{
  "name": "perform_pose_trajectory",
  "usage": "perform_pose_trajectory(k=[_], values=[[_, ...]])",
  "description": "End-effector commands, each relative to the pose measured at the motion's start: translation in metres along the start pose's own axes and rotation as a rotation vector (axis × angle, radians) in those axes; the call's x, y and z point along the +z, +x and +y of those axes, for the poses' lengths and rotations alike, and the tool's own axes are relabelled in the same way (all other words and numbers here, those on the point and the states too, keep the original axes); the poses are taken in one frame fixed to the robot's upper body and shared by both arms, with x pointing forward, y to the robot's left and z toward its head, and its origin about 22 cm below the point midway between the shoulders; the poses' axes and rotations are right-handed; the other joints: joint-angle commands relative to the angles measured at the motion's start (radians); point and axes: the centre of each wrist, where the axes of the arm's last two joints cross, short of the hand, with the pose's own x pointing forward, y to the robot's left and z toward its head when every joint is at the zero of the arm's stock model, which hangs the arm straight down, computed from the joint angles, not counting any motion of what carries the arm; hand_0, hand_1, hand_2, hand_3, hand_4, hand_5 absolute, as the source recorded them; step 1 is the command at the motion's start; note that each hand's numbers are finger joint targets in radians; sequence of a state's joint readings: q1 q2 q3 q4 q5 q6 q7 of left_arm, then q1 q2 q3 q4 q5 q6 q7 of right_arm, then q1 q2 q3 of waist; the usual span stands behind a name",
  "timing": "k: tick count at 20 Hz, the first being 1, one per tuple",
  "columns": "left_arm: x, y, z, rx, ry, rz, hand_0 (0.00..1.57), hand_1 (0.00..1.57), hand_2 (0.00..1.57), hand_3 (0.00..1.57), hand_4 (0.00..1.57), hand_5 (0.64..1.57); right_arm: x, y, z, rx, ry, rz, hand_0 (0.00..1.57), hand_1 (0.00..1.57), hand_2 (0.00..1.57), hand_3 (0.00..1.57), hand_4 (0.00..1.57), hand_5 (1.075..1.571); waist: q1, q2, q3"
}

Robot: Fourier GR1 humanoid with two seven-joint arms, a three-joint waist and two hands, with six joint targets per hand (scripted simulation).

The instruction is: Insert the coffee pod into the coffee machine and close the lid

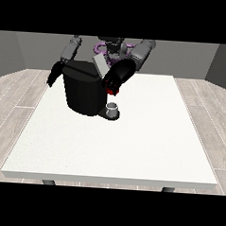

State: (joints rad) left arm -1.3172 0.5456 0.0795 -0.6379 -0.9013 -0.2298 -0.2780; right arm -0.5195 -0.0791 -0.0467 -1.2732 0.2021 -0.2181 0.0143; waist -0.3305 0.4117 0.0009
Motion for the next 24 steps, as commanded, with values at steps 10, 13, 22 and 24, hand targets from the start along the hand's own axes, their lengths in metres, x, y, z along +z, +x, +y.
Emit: perform_pose_trajectory(k=[10, 13, 22, 24], values=[[0.001, -0.006, -0.031, 0.014, -0.058, 0.054, 0.0, 0.0, 0.33, 0.23, 0.0, 1.571, 0.015, -0.016, 0.012, -0.03, -0.003, 0.069, 0.0, 0.0, 0.0, 0.0, 0.15, 1.571, 0.033, -0.087, -0.0005], [0.003, -0.005, -0.042, 0.046, -0.1, 0.054, 0.0, 0.0, 0.0, 0.15, 0.0, 1.571, 0.023, -0.05, -0.017, 0.015, -0.02, 0.177, 0.0, 0.0, 0.0, 0.0, 0.0, 1.571, 0.087, -0.149, -0.0002], [0.017, 0.016, -0.152, 0.42, -0.189, 0.002, 0.0, 0.0, 0.13, 0.0, 0.0, 1.571, 0.06, -0.099, -0.04, -0.007, -0.054, 0.368, 0.0, 0.0, 0.0, 0.0, 0.0, 1.571, 0.224, -0.378, -0.0013], [0.04, 0.005, -0.198, 0.694, -0.142, 0.048, 0.0, 0.0, 0.0, 0.0, 0.2, 1.571, 0.083, -0.115, -0.038, 0.002, -0.094, 0.372, 0.0, 0.0, 0.0, 0.0, 0.0, 1.571, 0.264, -0.397, -0.0035]])
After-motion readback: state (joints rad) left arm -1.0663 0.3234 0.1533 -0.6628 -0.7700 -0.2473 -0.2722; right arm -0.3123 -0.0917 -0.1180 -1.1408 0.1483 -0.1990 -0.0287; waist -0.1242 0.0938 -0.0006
